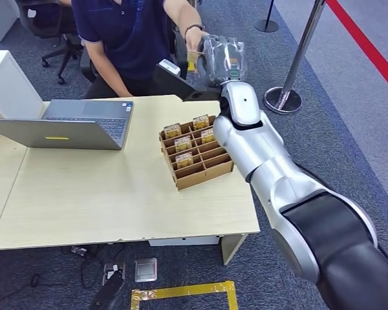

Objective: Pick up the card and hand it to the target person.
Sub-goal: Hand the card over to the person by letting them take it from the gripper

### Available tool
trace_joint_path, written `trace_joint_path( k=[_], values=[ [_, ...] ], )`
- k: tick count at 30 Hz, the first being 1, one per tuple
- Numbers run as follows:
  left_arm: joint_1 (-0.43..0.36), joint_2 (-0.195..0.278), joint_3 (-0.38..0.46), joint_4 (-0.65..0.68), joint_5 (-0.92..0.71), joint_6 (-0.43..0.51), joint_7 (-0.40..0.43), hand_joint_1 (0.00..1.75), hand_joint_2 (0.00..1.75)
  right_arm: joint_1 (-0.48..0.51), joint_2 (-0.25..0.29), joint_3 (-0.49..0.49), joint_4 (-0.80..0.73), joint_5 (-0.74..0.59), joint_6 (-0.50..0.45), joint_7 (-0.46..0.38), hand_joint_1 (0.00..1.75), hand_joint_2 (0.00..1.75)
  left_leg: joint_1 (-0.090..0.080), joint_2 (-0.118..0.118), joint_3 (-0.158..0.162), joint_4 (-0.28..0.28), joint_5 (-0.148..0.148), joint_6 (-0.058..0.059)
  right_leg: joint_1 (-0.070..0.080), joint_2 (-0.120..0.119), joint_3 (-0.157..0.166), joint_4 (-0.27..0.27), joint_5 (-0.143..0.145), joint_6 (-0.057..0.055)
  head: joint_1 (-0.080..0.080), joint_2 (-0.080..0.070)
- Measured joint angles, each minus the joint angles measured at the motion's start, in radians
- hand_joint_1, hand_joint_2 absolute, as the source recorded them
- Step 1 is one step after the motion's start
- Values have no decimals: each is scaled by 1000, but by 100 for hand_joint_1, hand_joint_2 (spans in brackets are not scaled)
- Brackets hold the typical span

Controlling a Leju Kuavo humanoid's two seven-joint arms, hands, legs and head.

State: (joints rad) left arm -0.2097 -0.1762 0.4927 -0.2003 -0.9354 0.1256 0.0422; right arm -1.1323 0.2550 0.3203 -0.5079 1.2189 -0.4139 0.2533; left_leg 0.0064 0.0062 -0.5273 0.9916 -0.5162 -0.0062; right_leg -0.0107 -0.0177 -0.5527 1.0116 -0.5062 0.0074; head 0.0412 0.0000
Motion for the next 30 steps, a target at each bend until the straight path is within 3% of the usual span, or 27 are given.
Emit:
trace_joint_path(
  k=[7,11,18,23,26,30],
  values=[
    [5,-4,-1,2,1,6,2,0,0,1,-1,2,106,48,-44,26,175,175,0,0,0,0,0,0,0,0,0,0,0,0,-1,0],
    [10,-5,-5,4,1,9,5,0,0,1,-9,2,134,63,-62,33,0,175,0,0,0,0,0,0,0,0,-1,0,0,0,-1,0],
    [10,-10,-21,5,-3,11,21,0,0,-6,-28,2,163,78,-106,33,0,175,0,0,0,0,0,0,0,0,-1,0,0,0,-1,0],
    [8,-14,-33,5,-9,9,21,0,0,-16,-34,-3,168,44,-157,-28,0,175,0,0,0,0,0,0,0,0,-1,0,0,0,-2,0],
    [7,-17,-43,5,-13,6,26,0,0,-17,-39,-20,149,-27,-196,-116,0,175,0,0,0,0,0,0,0,0,-1,0,0,0,-2,0],
    [9,-18,-50,5,-9,10,36,0,0,1,-49,-81,64,-228,-208,-332,0,175,0,0,0,0,0,0,0,0,-1,0,0,0,-1,0]
  ],
)
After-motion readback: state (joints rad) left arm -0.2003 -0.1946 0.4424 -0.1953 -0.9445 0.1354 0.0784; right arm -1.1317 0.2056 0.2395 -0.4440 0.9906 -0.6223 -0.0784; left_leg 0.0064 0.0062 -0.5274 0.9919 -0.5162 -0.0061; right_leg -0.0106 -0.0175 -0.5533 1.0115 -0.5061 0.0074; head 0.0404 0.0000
